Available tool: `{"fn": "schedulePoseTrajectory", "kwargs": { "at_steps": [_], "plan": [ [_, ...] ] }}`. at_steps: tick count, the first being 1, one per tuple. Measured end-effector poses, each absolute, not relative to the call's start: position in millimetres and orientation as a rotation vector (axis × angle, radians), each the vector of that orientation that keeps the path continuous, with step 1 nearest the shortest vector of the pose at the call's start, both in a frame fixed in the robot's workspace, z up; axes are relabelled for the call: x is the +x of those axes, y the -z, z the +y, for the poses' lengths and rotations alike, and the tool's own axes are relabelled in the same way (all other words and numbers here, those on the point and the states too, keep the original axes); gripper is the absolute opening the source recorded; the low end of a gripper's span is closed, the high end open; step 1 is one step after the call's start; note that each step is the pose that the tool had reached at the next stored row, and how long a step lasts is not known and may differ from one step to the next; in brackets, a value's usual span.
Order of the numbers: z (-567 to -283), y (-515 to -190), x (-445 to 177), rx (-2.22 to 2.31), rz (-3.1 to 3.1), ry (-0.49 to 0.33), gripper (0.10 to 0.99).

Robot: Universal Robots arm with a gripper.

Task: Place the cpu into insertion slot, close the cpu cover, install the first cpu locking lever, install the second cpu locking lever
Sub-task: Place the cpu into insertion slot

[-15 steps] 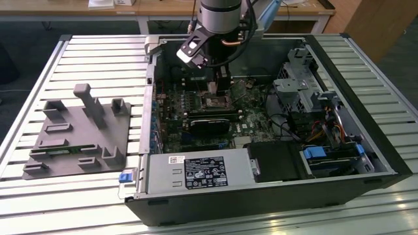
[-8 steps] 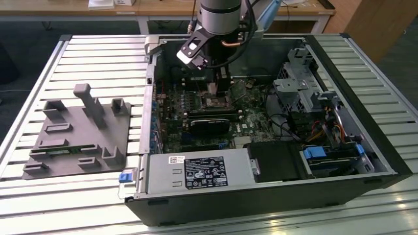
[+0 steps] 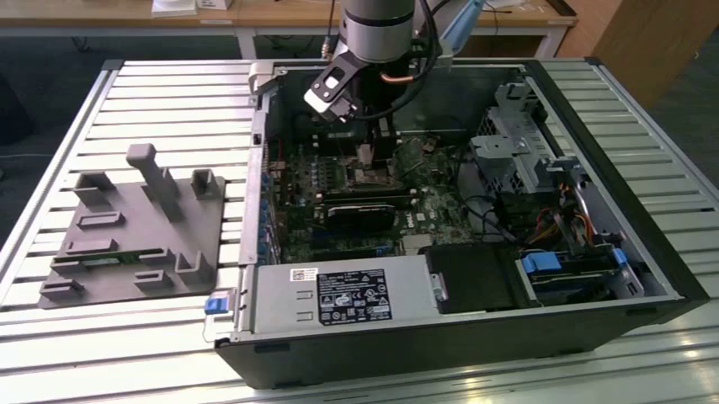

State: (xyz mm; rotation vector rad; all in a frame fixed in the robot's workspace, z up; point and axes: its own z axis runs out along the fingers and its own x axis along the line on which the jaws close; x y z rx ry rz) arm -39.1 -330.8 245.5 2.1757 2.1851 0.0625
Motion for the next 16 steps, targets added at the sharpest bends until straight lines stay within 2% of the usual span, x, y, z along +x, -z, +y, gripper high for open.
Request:
{"fn": "schedulePoseTrajectory", "kwargs": {
  "at_steps": [16],
  "plan": [
    [-315,-233,-39,2.178,2.186,-0.06,0.541]
  ]
}}
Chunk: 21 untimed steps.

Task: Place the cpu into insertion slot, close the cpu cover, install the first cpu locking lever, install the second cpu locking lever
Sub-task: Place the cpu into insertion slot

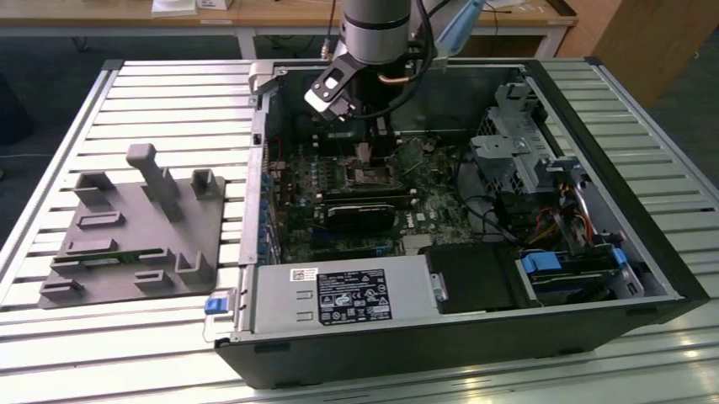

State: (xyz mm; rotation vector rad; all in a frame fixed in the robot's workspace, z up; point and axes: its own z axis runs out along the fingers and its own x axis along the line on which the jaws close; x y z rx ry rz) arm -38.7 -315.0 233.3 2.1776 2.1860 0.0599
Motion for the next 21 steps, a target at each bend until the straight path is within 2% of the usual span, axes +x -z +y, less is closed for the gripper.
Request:
{"fn": "schedulePoseTrajectory", "kwargs": {
  "at_steps": [21],
  "plan": [
    [-311,-213,-39,2.182,2.184,-0.056,0.541]
  ]
}}
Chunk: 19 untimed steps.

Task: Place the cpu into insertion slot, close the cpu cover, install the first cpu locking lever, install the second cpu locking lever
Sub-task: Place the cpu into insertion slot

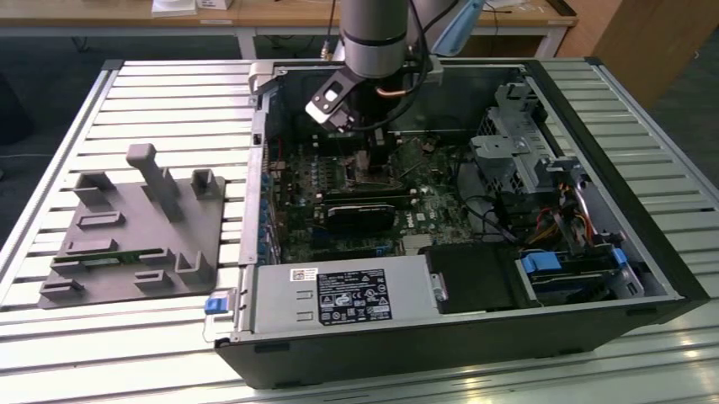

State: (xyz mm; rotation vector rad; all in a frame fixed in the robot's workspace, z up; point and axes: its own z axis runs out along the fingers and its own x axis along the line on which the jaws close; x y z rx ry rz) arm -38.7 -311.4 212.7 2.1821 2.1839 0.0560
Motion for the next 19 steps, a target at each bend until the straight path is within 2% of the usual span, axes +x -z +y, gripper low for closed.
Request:
{"fn": "schedulePoseTrajectory", "kwargs": {
  "at_steps": [19],
  "plan": [
    [-319.1,-203.7,-38.7,2.195,2.17,-0.055,0.541]
  ]
}}
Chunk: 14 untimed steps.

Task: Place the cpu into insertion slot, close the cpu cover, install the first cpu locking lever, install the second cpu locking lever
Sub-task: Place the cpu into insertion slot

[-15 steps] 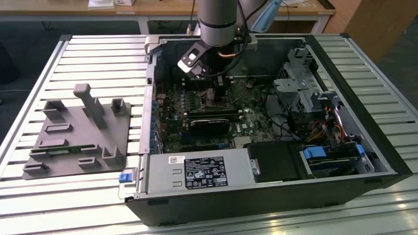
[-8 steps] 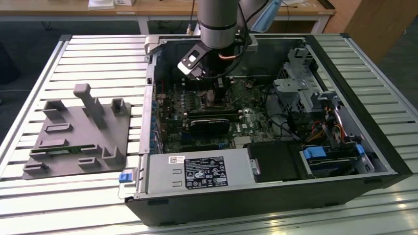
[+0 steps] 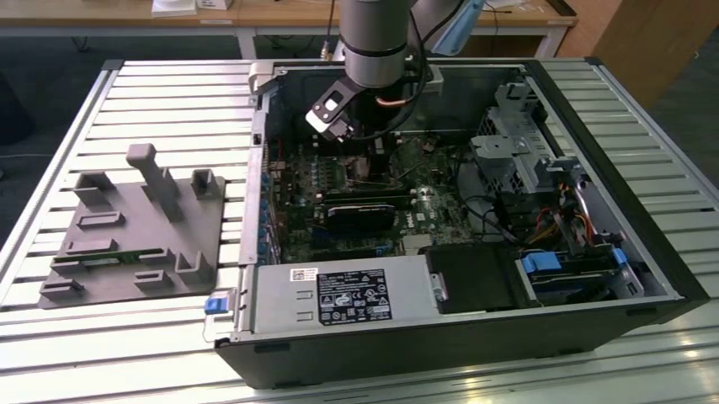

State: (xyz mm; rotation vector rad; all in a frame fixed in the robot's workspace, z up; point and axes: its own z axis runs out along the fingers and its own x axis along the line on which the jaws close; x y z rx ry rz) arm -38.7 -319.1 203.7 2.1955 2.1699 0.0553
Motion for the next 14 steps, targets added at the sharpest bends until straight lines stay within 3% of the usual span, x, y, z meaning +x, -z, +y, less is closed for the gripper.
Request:
{"fn": "schedulePoseTrajectory", "kwargs": {
  "at_steps": [14],
  "plan": [
    [-319.1,-195.6,-38.7,2.194,2.173,-0.054,0.541]
  ]
}}
